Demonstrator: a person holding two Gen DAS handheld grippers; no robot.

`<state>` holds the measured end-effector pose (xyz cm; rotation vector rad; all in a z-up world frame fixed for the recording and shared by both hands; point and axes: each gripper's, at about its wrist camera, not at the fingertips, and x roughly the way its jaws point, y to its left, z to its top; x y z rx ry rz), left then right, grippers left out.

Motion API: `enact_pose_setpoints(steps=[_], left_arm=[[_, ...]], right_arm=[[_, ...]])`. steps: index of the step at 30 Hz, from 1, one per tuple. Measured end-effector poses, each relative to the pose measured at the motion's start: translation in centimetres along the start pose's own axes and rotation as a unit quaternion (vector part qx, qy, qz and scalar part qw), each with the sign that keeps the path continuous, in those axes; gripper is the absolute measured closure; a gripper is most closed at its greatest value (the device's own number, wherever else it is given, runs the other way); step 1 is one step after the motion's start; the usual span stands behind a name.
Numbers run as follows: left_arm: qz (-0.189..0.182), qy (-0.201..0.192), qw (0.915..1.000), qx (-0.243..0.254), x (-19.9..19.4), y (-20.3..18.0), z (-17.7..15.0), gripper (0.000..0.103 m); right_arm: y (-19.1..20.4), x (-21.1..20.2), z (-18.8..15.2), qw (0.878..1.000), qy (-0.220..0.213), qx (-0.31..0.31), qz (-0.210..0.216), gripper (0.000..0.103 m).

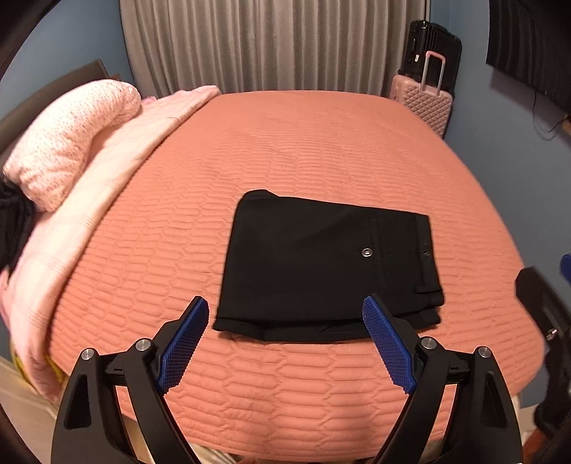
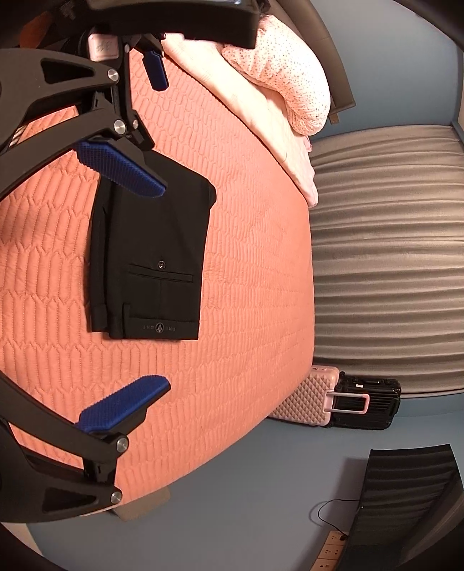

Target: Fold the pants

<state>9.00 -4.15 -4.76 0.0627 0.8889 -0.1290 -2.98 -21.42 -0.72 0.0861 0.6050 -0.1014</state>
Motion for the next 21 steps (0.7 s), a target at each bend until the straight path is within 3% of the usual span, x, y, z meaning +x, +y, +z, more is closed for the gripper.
enact_pose_setpoints(steps=[12, 17, 21], left_arm=[[0.021, -0.033, 0.9992, 0.0, -1.6, 0.7, 0.6, 0.017], [0.062, -0.056, 0.9963, 0.019, -2.6, 0.1, 0.6, 0.017], [0.054, -0.052, 0.9971, 0.01, -2.7, 0.1, 0.7, 0.016]], right_arm=[[0.0, 0.3, 0.0, 1.0, -0.003, 0.002, 0.007, 0.005], [-0.1, 0.2, 0.0, 1.0, -0.004, 0.004, 0.006, 0.005], [-0.1, 0.2, 0.0, 1.0, -0.007, 0.004, 0.003, 0.005]])
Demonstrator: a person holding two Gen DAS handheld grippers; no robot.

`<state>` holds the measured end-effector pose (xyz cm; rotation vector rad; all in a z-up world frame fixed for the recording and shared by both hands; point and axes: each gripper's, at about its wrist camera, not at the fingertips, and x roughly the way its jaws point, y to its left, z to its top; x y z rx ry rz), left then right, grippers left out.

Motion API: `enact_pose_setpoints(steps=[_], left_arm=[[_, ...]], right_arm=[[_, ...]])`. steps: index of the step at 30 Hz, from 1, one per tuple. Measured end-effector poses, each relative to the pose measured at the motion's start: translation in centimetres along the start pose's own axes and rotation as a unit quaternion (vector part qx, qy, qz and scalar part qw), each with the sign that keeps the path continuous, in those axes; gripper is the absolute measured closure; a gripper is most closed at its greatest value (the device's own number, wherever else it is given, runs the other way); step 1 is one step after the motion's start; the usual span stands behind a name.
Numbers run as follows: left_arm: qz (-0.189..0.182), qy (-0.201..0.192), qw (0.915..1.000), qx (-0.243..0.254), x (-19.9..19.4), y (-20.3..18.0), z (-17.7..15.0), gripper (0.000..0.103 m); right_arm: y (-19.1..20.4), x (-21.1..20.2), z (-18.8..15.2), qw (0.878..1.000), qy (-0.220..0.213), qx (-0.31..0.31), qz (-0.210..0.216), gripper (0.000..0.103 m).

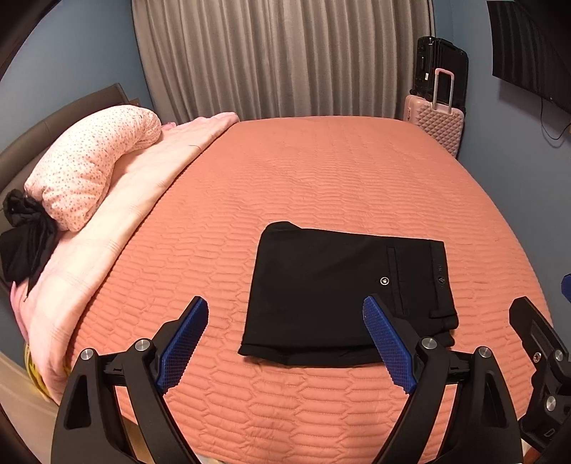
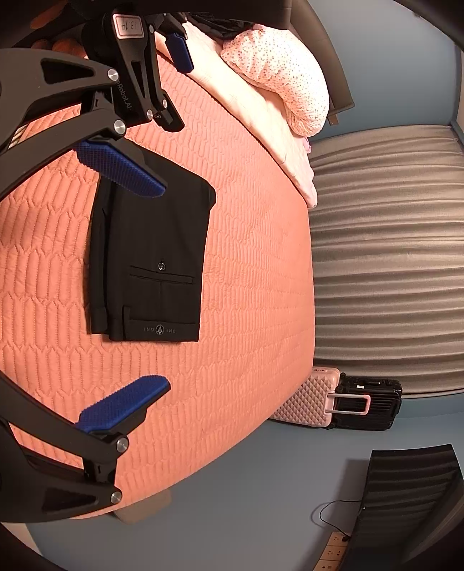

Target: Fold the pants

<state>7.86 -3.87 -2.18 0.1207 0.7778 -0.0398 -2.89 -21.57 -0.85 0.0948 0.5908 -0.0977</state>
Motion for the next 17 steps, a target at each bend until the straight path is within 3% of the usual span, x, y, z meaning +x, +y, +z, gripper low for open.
enact_pose_setpoints(steps=[6, 10, 15, 17], left_arm=[[-0.007, -0.013, 0.9999, -0.002, -0.41, -0.07, -0.09, 0.016], [0.017, -0.026, 0.9995, 0.009, -0.66, -0.22, -0.13, 0.016], [0.031, -0.021, 0.999, 0.022, -0.45, -0.47, -0.32, 0.016], [0.019, -0.014, 0.9995, 0.022, -0.26, -0.47, -0.42, 0.016]], right_arm=[[-0.2, 0.08, -0.01, 1.0, -0.001, 0.007, -0.004, 0.005], [-0.19, 0.04, -0.08, 1.0, -0.003, 0.006, -0.005, 0.005], [-0.1, 0.25, -0.39, 1.0, 0.002, 0.006, -0.008, 0.005], [-0.06, 0.26, -0.46, 1.0, 0.002, 0.005, -0.009, 0.005]])
